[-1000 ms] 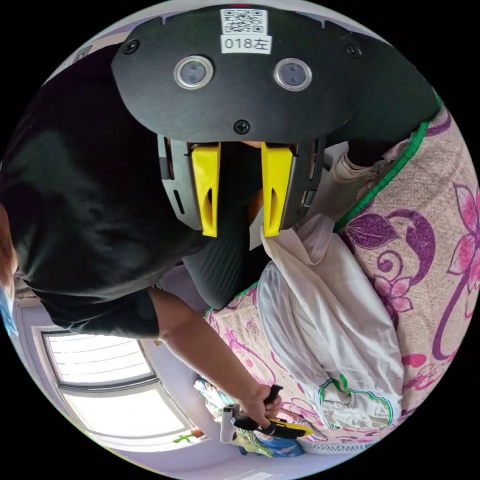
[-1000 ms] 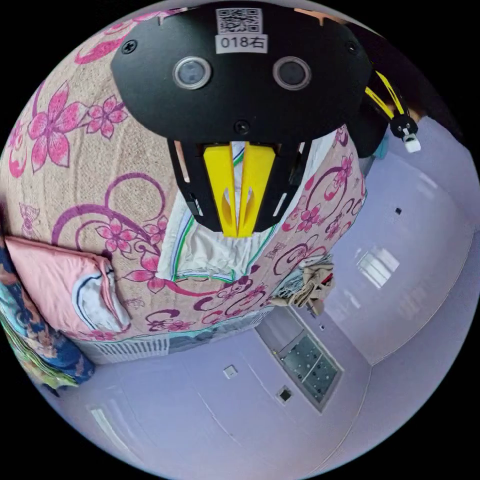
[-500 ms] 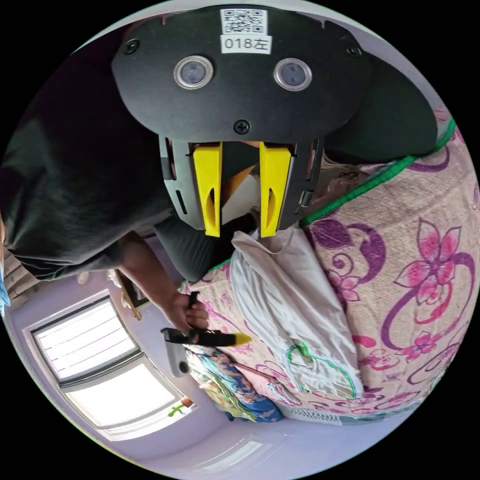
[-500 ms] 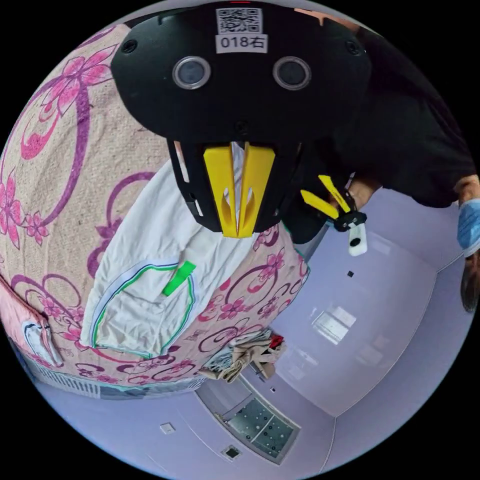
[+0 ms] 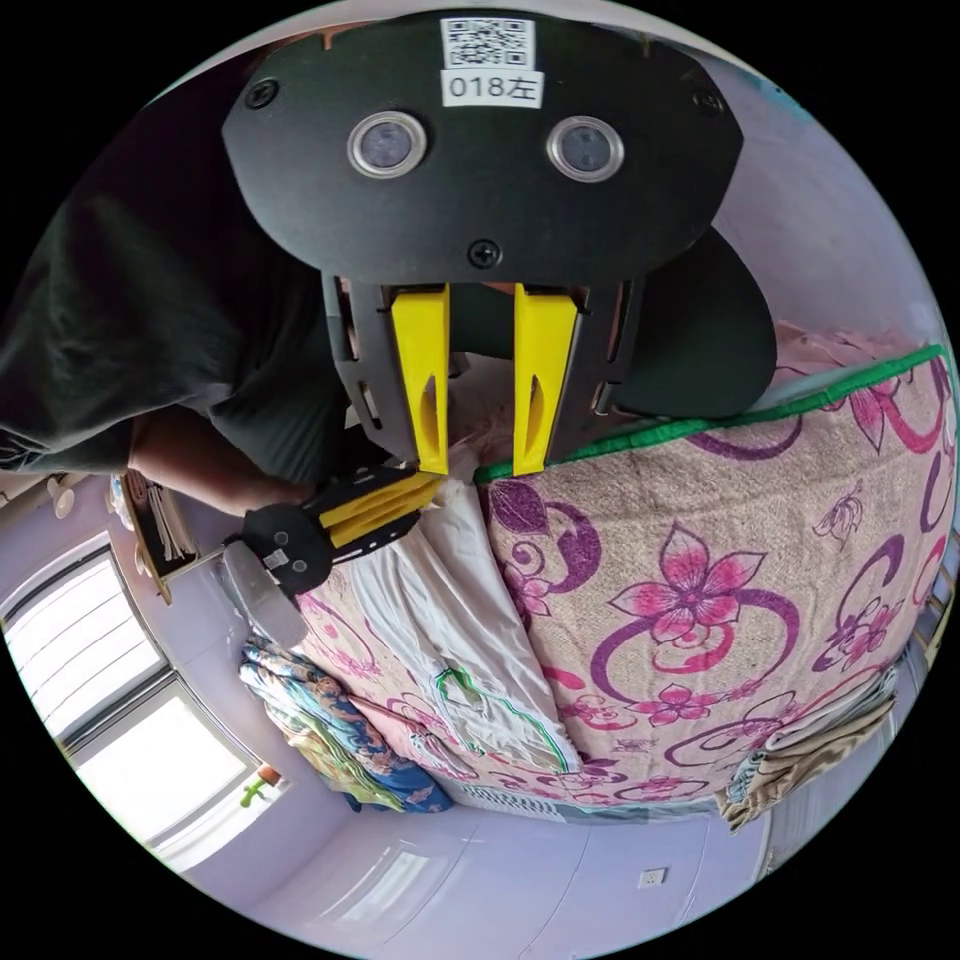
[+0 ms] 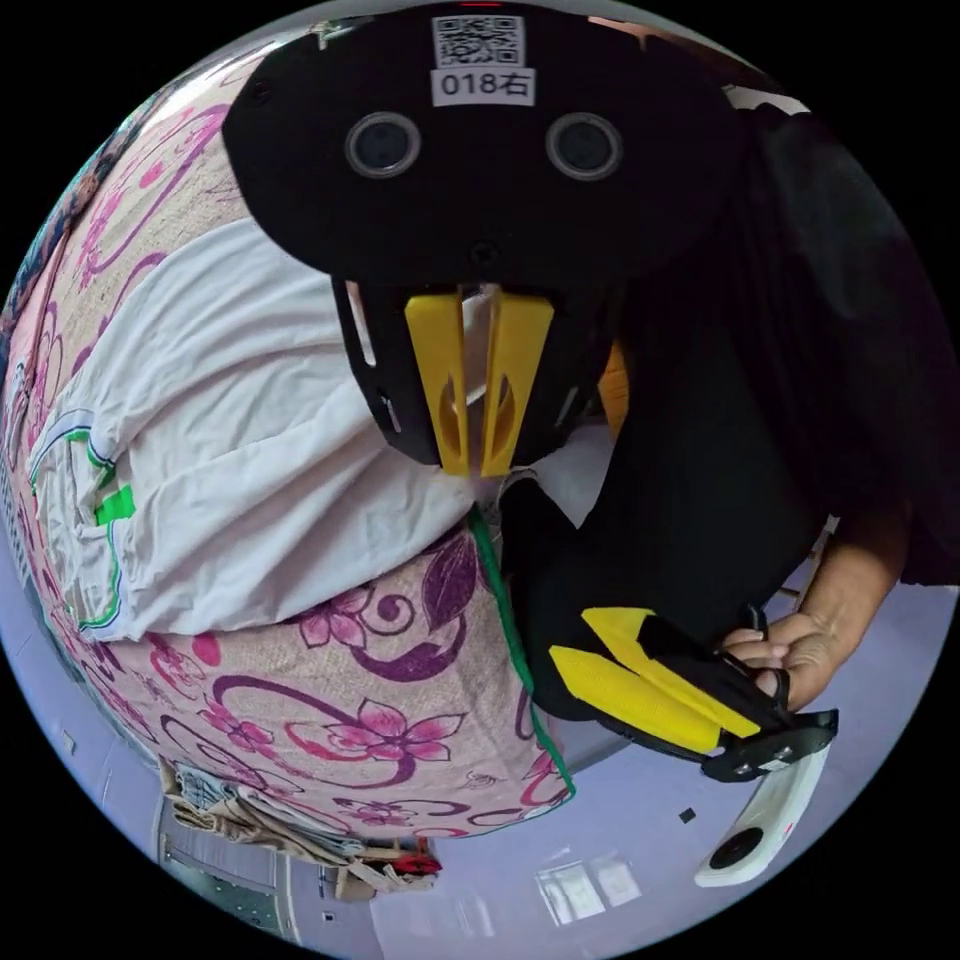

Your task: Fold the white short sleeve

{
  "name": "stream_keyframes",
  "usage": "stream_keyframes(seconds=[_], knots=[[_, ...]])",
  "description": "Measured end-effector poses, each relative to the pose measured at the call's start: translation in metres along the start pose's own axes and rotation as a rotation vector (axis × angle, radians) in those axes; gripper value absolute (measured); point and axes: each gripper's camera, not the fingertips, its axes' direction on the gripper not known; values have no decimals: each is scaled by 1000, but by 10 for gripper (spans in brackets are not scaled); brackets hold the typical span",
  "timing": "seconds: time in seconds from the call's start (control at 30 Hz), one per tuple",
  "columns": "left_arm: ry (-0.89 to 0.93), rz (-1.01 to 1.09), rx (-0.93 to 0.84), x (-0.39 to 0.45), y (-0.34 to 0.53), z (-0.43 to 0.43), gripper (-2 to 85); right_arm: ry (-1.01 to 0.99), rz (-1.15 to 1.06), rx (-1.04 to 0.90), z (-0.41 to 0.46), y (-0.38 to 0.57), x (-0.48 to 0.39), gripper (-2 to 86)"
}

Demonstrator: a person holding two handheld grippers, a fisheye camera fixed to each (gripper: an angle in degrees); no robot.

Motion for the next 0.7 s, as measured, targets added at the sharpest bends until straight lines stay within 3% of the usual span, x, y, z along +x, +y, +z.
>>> stream_keyframes(seconds=[0.13,0.27,0.37,0.57,0.63,0.7], knots=[[63,6,32,-3,12,-17,100,-61,-98,-160,33,18,-45,4],[97,-15,53,-9,7,-18,100,117,-15,131,-2,30,-58,2],[102,-49,73,-17,9,-19,100,234,62,152,-1,23,-48,2],[101,-57,33,-18,20,-15,100,69,-74,-110,61,38,-81,-5],[111,-48,5,-15,17,-4,100,-78,-147,-232,77,55,-95,-5],[108,-37,-40,-11,10,11,100,-72,-158,-238,74,71,-102,-4]])
